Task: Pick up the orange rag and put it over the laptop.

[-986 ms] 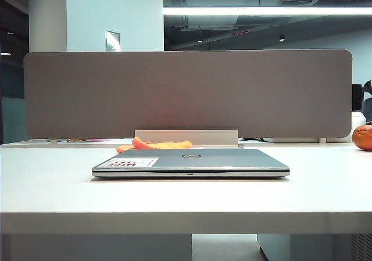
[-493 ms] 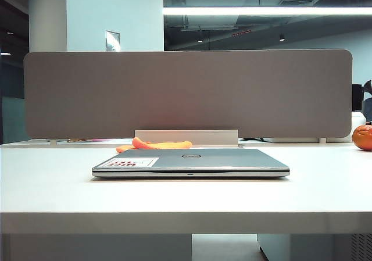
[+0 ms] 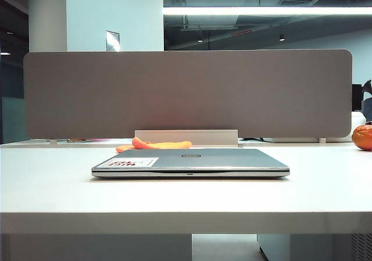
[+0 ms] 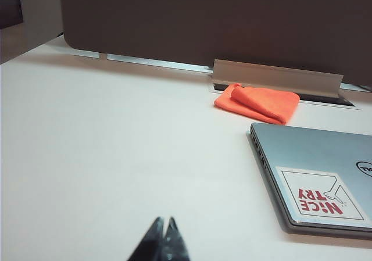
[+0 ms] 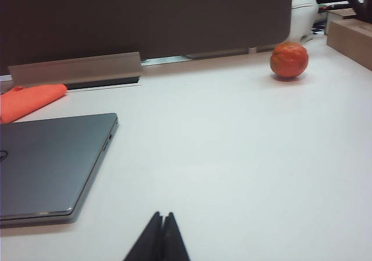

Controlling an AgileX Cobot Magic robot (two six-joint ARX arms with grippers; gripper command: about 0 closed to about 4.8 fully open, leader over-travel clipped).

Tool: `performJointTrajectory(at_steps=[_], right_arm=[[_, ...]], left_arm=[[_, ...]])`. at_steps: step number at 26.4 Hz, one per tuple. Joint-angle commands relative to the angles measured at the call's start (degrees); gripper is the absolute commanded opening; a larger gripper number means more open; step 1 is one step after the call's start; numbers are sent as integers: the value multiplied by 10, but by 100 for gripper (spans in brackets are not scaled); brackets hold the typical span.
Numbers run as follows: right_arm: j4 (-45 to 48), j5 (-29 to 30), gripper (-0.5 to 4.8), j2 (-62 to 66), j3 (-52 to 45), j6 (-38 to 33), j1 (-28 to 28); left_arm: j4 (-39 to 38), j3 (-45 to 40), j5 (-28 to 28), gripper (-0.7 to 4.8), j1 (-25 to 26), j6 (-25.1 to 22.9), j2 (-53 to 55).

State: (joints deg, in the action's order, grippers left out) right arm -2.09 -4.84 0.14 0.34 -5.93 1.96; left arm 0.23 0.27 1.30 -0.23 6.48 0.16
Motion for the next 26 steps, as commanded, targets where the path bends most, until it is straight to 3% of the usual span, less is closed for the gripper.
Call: performJointTrajectory(at_steps=[1, 8, 17, 26], right_arm=[[6, 21, -5, -1, -2, 0, 1], [6, 44, -5, -1, -2, -1, 1], [6, 156, -5, -1, -2, -2, 1], [37, 282, -5, -1, -2, -17, 1]], left_arm=[[7, 14, 2, -6, -1, 0, 1], [-2, 73, -1, -6, -1, 0, 15], [-5, 167, 6, -6, -1, -1, 190], [2, 270, 79, -6, -1, -5, 393]])
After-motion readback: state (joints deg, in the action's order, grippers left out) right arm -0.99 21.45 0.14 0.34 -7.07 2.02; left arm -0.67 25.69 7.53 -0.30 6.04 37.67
